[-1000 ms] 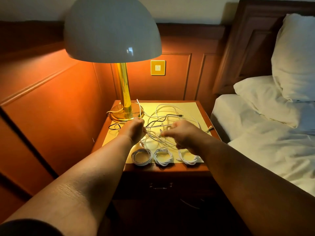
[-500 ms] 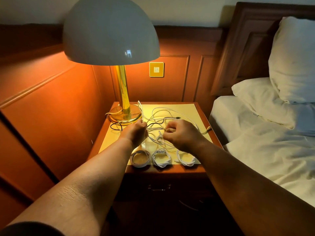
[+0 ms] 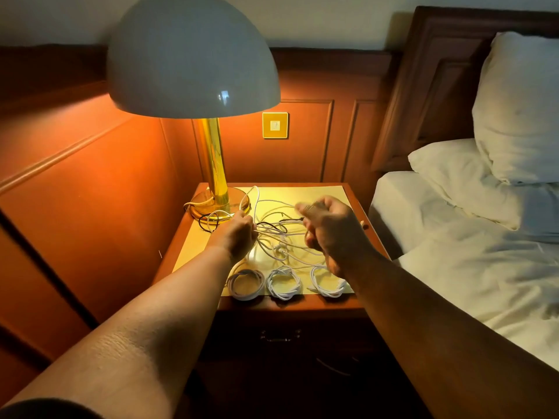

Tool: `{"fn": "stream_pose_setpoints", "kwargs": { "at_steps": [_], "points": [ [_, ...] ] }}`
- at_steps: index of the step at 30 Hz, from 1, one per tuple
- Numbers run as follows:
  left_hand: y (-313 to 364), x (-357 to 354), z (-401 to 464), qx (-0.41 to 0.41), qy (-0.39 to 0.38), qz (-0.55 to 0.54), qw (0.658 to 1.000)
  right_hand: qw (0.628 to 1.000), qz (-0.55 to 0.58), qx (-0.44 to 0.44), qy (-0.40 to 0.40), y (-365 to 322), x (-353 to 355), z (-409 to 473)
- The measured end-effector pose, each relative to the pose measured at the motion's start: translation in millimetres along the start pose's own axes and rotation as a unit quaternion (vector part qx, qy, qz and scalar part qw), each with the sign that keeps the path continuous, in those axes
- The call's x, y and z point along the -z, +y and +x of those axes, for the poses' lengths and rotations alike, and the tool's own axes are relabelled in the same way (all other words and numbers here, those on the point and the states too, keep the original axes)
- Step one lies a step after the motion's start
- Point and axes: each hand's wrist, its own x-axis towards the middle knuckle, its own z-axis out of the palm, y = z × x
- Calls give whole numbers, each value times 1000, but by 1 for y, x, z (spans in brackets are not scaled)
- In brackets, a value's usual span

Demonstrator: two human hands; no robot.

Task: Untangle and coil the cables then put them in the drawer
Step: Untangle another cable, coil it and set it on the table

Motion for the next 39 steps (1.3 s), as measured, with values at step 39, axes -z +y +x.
{"fn": "stream_pose_setpoints", "kwargs": {
  "at_steps": [39],
  "points": [
    [-5, -28, 29, -96, 74, 57, 991, 944, 318, 62, 61, -56, -4, 27]
  ]
}}
